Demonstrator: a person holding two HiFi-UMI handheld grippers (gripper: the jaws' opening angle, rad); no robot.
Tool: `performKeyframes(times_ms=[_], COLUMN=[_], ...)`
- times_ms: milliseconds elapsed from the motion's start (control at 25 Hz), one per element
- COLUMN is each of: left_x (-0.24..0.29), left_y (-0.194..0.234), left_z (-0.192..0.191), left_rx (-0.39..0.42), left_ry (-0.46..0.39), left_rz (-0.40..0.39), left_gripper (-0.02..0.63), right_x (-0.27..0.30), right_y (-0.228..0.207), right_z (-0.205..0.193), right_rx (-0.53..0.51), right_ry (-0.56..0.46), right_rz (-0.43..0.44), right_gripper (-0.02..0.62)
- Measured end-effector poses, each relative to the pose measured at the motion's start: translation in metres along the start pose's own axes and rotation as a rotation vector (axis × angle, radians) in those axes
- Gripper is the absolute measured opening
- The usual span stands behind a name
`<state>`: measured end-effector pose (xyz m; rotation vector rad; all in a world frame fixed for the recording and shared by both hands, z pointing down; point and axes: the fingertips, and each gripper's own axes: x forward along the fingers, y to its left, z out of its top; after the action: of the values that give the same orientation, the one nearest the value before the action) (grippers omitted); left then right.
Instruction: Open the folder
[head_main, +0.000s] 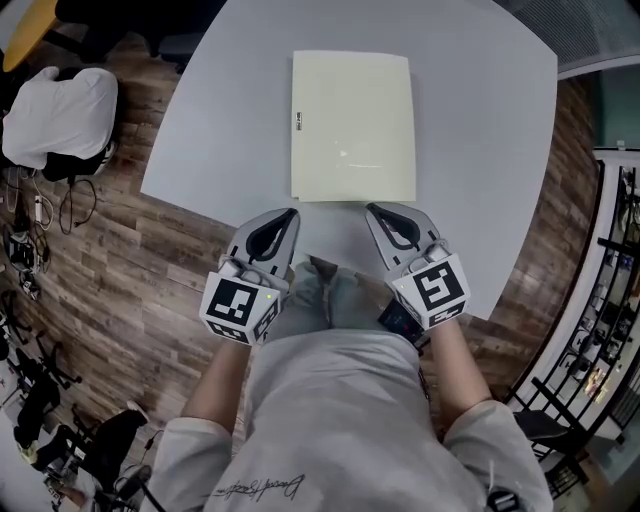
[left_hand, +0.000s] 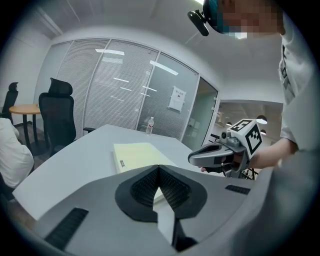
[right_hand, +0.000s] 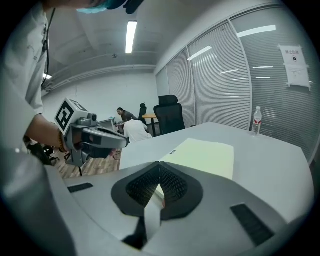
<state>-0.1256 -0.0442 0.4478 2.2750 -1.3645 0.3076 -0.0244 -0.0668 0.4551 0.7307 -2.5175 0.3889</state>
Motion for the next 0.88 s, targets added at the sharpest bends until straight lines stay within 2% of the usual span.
performKeyframes(times_ms=[160,520,600,880], left_x=[0.006,0.021,0.021,0.019], left_y=[0.007,0.018,0.019,0.021], left_z=[-0.007,-0.026,-0.032,-0.044], left_rx=[-0.014,-0.043,-0.050,-0.078], left_ry=[0.010,0.037,0.046,0.069], left_rz=[0.010,0.024,0.027,0.043], left_gripper=[0.009,0.009,0.009,0.008], right_x=[0.014,0.041,0.045,0.058], right_y=[-0.004,-0.004,-0.004,-0.002], right_z=[-0.009,-0.040,-0.050,-0.071], right_rx=[-0.038,-0.159,-0.207,-0.460], right_ry=[0.037,0.160,0.194,0.319], right_rz=[0.007,-0.008,-0.016,-0.061], right_gripper=[0.027,0.199,0.230,0.256])
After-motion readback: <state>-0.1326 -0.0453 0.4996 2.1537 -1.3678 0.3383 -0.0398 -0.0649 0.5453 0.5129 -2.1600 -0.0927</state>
